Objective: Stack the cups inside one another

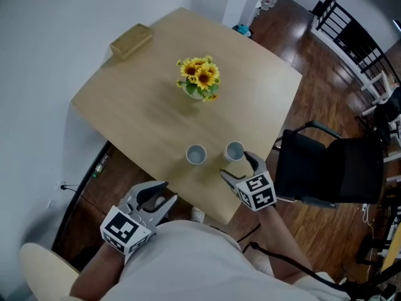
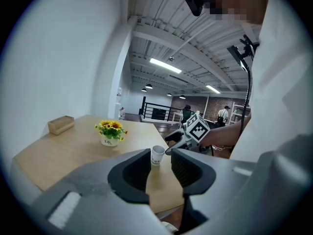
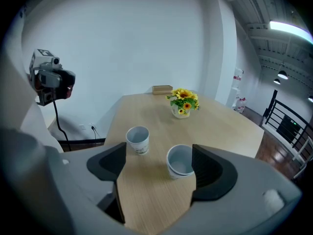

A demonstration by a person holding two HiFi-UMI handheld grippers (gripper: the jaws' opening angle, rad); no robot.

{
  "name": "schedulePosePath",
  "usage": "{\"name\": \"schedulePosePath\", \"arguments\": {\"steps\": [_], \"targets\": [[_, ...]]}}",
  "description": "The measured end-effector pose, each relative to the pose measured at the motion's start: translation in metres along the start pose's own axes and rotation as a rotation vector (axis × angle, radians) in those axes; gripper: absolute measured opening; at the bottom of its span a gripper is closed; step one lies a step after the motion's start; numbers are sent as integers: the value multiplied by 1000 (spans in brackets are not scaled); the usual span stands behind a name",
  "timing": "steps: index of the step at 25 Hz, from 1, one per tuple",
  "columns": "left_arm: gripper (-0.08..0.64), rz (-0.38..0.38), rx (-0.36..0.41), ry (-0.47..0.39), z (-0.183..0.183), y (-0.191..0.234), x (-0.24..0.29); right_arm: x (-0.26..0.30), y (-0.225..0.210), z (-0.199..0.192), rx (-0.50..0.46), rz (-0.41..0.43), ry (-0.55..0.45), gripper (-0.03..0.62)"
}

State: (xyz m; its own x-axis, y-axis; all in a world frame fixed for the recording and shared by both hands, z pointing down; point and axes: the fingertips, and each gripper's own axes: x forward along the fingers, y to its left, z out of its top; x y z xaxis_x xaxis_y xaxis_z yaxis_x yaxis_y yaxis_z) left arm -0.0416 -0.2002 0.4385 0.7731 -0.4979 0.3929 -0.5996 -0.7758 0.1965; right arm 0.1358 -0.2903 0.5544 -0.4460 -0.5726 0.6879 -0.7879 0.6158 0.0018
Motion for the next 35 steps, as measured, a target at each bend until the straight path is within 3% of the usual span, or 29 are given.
{"name": "schedulePosePath", "arguments": {"steps": [7,18,19,23,28,35], "targets": [[170,-49,29,2,0,16,-14,53,57,7,-38,66,39,416],[170,40,22,22,-16,73,-74,143,66,4,-16,17,129,424],[170,42,20,21,-17,76,-77,143,67,6,-17,10,121,371],[170,20,16,14,-17,78,-77,122,76,16,-8,15,102,371],[170,-73,30,-11,-6,63,-53,64,77,45,-2,22,35,371],[170,-191,57,-46,10,26,-5,-14,7,50,52,-111,-20,371]]}}
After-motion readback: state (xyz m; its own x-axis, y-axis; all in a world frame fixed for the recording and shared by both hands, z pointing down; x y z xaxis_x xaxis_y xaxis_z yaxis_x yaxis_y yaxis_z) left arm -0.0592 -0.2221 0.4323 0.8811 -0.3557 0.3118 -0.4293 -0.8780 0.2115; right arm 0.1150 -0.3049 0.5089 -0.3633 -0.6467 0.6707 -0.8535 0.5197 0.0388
